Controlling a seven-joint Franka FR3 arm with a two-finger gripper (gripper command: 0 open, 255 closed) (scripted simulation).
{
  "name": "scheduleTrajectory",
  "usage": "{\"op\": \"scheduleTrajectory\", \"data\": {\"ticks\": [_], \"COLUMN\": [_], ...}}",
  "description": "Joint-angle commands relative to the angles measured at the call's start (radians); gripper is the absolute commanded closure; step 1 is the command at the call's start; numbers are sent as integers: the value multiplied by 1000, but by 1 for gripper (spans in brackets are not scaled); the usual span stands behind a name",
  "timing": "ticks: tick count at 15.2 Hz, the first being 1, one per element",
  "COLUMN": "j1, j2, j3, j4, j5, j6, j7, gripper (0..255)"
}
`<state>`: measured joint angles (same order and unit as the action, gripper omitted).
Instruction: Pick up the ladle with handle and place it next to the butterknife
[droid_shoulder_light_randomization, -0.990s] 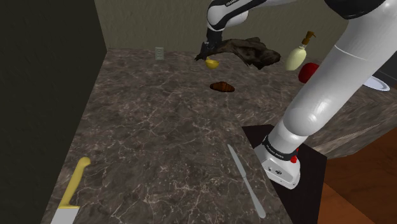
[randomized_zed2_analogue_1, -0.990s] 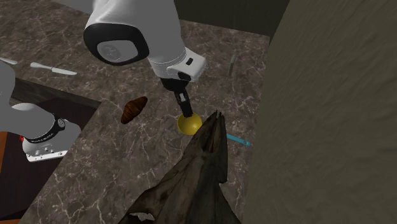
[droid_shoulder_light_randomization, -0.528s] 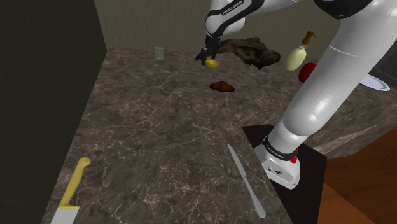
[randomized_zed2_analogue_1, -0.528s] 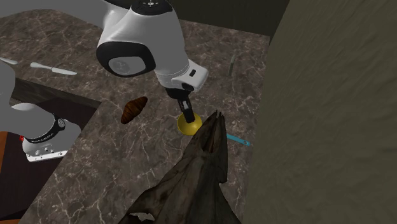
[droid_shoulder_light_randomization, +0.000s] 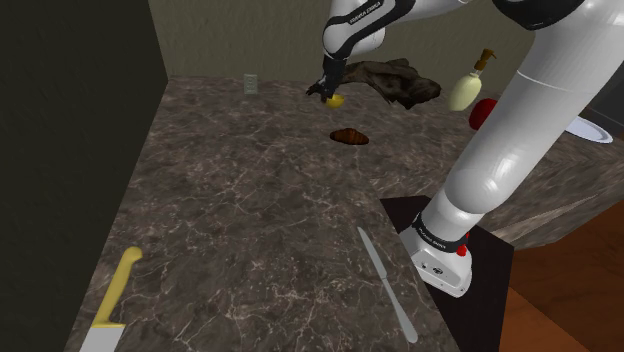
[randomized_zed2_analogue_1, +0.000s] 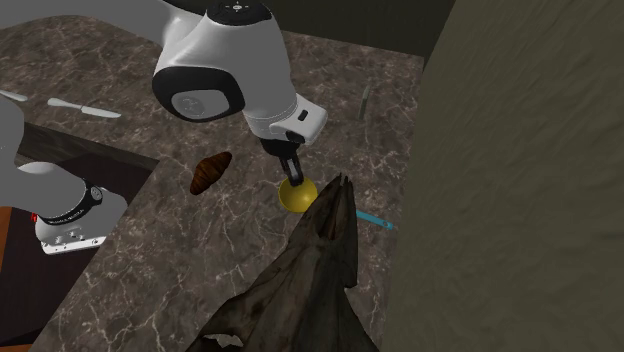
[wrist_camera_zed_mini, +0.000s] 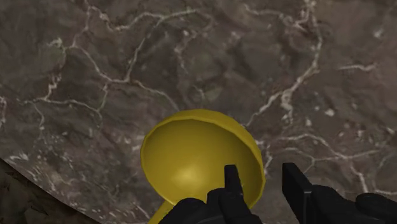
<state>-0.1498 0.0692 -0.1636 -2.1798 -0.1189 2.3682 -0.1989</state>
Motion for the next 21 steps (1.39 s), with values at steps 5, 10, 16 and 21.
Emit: {"op": "scheduleTrajectory", "data": {"ticks": [5, 10, 16, 21], "j1": [0, 1, 2, 4], "j2": [0, -15, -53, -80], "j3": [0, 0, 1, 3], "j4": [0, 11, 51, 90], "j5": [0, 0, -1, -1], "j6": [0, -26, -103, -169], "j7": [0, -1, -6, -10], "gripper": [255, 255, 255, 255]}}
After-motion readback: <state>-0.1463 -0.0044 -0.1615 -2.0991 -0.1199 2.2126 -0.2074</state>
